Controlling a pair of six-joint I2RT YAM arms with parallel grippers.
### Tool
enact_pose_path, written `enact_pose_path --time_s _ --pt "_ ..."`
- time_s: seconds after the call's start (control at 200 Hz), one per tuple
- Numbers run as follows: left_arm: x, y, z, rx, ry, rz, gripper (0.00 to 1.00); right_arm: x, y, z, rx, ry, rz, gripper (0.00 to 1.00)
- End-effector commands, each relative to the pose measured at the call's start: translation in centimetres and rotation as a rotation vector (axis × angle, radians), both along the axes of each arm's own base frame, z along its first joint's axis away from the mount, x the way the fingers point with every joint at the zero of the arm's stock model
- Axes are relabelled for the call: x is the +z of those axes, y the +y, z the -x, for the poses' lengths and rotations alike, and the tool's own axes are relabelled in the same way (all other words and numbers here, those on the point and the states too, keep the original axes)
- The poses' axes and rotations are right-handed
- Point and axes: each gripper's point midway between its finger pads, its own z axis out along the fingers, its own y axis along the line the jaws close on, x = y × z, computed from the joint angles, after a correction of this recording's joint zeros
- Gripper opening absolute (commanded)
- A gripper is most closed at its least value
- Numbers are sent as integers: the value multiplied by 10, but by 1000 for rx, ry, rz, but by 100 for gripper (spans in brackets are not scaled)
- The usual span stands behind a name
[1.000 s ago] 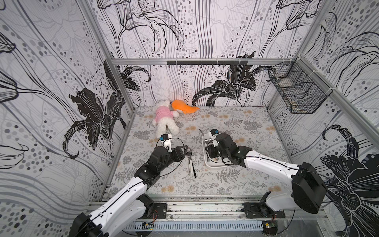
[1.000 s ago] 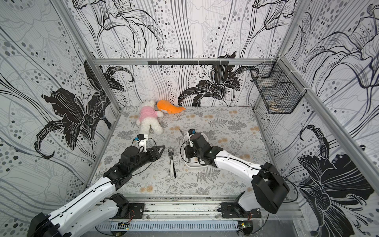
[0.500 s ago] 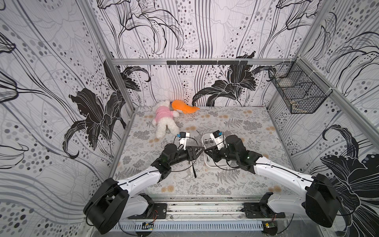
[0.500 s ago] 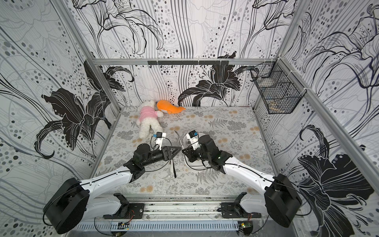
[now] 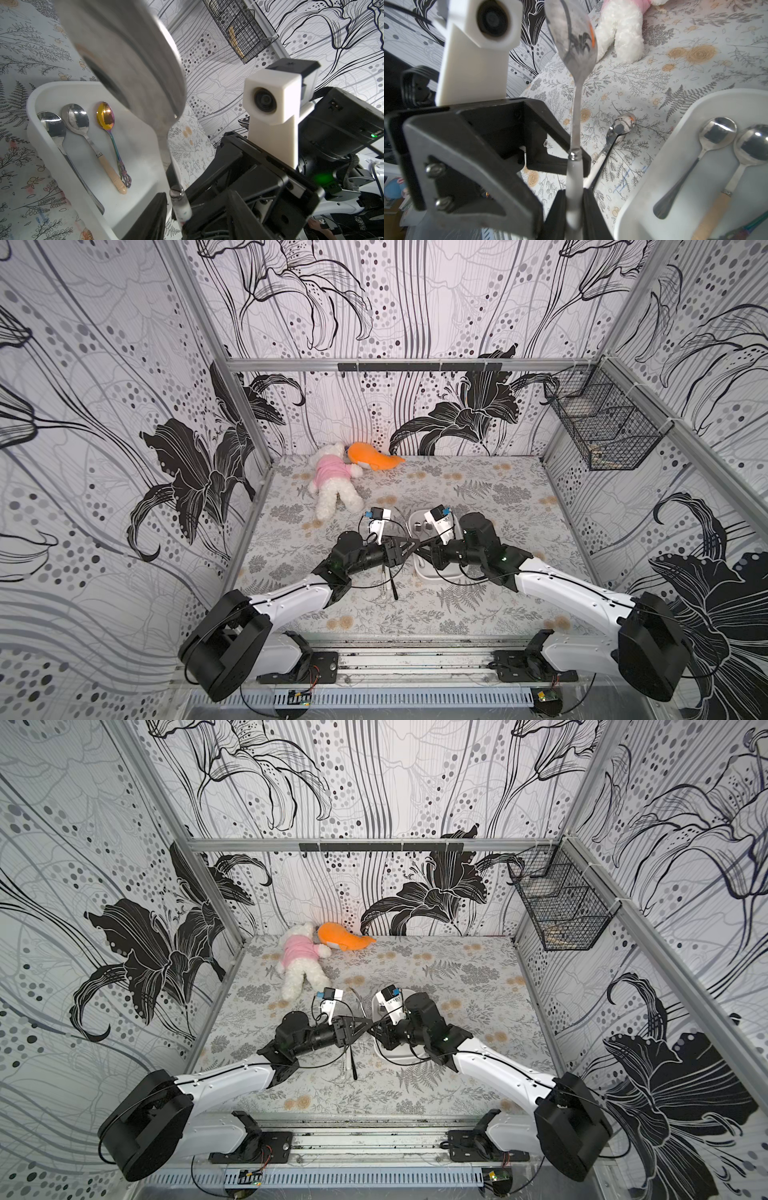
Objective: Put the spoon into the storage box
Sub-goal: Place the spoon in the storage box.
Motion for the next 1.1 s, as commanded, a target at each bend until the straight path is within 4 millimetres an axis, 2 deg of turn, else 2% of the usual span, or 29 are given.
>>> enact_pose_path --time_s 0.0,0.285,0.606,0.656,0.736,0.861,0.956,1.046,1.097 --pt "15 -2 -5 6 -60 16 51 14 4 8 63 -44 -50 8" --pt "17 -4 -3 -9 -70 27 36 14 5 9 89 -33 -66 8" --pt "18 -3 -5 4 -52 44 1 10 6 9 101 -18 -69 9" --pt "18 -2 -6 13 -48 40 0 11 5 8 94 -23 -63 14" --pt "16 0 -10 43 -39 26 0 12 1 4 74 -33 -52 31" --pt "2 6 -26 138 18 -66 0 11 -23 -16 -29 -48 -30 47" --pt "-10 10 -37 230 48 -192 0 8 -51 -38 -172 -49 -7 49" --pt "-13 7 -44 285 68 -292 0 -6 -90 -65 -392 -51 92 48" --pt "-15 3 -48 313 83 -355 0 -19 -119 -81 -552 -40 187 47"
